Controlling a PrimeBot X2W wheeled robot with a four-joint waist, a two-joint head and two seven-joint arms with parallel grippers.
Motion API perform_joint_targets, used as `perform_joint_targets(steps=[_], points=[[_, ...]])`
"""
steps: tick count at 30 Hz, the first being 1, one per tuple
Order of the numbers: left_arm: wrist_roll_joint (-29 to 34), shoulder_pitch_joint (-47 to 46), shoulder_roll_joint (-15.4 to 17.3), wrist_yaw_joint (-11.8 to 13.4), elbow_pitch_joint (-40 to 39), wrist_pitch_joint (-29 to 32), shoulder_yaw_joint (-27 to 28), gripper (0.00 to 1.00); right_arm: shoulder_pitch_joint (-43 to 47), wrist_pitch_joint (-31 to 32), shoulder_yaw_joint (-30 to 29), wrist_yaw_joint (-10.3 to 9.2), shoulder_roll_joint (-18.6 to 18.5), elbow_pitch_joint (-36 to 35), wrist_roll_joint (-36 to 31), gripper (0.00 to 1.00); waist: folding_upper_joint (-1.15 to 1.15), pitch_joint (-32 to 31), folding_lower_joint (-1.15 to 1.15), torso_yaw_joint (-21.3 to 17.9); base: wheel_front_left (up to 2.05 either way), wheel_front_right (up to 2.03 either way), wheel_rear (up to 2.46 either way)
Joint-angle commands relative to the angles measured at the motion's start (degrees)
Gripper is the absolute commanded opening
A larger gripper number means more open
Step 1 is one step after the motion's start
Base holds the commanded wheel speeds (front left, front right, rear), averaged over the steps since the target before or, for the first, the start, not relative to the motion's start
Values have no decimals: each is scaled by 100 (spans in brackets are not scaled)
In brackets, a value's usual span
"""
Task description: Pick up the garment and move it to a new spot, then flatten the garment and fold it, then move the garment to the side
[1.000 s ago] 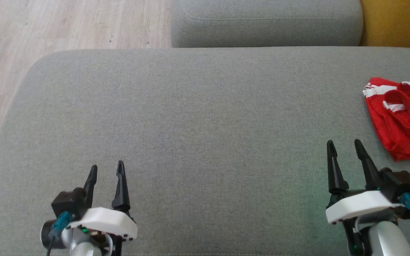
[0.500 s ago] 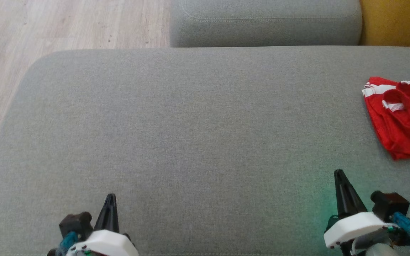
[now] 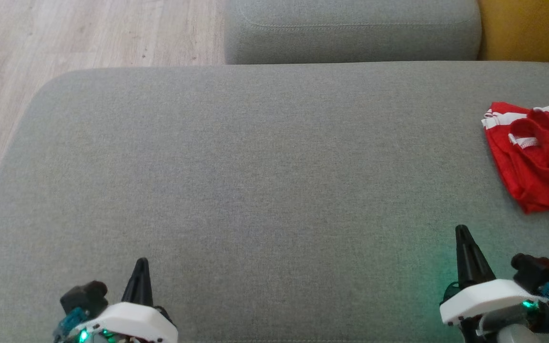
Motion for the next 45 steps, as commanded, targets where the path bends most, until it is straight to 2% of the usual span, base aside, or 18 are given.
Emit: perform_joint_targets(steps=[1,45], points=[[-144,-292,10,-60,-194,35,90,0,-258,13,-32,6,-7,-210,168,0,0,-1,0,-3,0,0,0],[-2768,-539,22,-473,-382,743,672,0,-425,562,-254,19,-18,-364,3018,0,0,-27,0,-128,0,0,0]])
